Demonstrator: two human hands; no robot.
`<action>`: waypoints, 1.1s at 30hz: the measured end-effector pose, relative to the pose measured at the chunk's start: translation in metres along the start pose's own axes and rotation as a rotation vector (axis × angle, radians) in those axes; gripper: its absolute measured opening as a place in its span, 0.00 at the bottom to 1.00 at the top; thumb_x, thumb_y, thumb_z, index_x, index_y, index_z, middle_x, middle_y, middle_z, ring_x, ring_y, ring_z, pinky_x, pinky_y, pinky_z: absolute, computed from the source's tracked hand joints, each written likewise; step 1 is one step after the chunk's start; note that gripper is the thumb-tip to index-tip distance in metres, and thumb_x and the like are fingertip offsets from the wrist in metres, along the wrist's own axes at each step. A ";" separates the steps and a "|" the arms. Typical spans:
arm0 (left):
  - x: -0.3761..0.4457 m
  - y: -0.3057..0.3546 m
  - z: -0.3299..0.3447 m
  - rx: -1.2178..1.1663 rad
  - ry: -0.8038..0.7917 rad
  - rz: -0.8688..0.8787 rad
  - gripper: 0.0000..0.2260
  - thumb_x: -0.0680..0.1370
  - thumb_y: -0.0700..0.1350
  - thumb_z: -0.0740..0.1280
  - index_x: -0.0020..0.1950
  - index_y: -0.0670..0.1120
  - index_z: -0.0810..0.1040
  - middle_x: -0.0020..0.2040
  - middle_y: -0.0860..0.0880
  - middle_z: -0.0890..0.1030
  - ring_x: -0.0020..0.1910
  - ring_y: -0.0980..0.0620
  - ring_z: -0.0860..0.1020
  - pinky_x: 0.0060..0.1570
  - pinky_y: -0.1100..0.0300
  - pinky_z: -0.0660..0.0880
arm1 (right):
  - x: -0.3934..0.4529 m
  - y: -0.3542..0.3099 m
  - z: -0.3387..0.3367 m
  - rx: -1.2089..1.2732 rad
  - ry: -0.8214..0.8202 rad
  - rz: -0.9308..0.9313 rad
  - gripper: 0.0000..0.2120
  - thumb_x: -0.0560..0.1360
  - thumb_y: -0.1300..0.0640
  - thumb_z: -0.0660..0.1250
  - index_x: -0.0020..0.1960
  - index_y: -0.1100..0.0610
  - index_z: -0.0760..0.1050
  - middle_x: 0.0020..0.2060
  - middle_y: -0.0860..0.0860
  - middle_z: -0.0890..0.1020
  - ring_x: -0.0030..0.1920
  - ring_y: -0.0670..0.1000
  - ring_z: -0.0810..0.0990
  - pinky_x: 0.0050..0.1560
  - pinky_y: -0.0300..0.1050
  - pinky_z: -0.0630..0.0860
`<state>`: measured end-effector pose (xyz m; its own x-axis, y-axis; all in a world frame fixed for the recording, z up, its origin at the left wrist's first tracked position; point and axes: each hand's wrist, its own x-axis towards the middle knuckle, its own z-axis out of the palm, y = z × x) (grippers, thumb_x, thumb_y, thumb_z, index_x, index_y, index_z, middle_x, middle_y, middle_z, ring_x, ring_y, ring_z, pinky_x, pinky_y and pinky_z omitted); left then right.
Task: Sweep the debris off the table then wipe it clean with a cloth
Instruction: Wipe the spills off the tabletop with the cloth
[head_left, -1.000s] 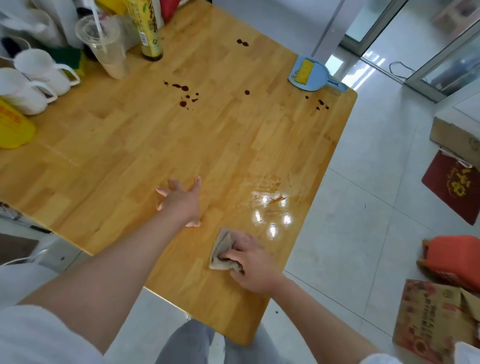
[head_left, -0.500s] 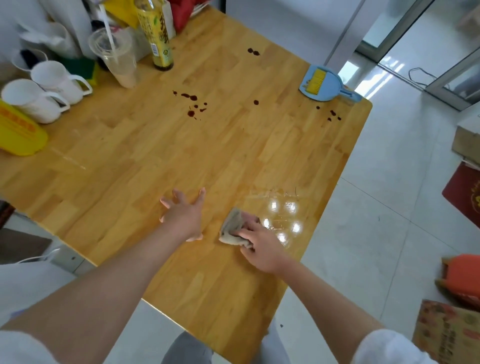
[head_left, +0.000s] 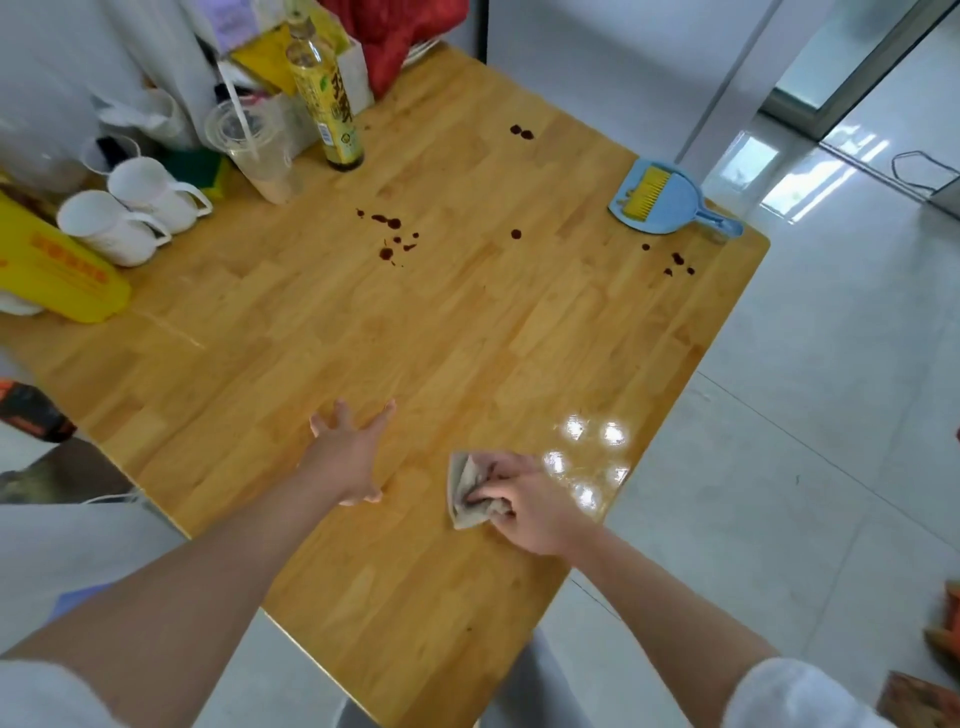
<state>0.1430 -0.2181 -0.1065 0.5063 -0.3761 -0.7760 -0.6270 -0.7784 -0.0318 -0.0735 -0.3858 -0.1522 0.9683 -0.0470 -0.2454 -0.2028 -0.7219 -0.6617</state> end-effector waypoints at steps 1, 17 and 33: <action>0.000 0.001 -0.001 0.004 0.006 -0.004 0.54 0.72 0.53 0.76 0.77 0.64 0.33 0.79 0.39 0.37 0.76 0.28 0.45 0.64 0.43 0.74 | -0.001 0.023 -0.019 0.006 0.121 0.132 0.13 0.76 0.61 0.68 0.58 0.51 0.83 0.64 0.50 0.78 0.65 0.54 0.75 0.68 0.55 0.70; 0.016 -0.009 -0.039 0.091 0.007 0.049 0.40 0.75 0.62 0.69 0.79 0.59 0.50 0.76 0.39 0.57 0.64 0.36 0.74 0.57 0.47 0.77 | 0.044 0.037 -0.053 0.041 0.374 0.399 0.07 0.80 0.52 0.66 0.56 0.52 0.79 0.49 0.50 0.84 0.44 0.50 0.82 0.50 0.48 0.77; 0.116 -0.086 -0.123 -0.143 0.164 -0.050 0.54 0.67 0.66 0.75 0.80 0.57 0.41 0.79 0.44 0.34 0.77 0.30 0.41 0.69 0.34 0.64 | 0.117 0.056 -0.067 0.049 0.584 0.502 0.10 0.78 0.56 0.65 0.57 0.47 0.79 0.56 0.49 0.83 0.49 0.56 0.84 0.54 0.52 0.81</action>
<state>0.3284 -0.2567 -0.1164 0.6318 -0.4025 -0.6624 -0.5141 -0.8572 0.0306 0.0386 -0.4777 -0.1702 0.6757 -0.7275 -0.1195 -0.6311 -0.4870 -0.6037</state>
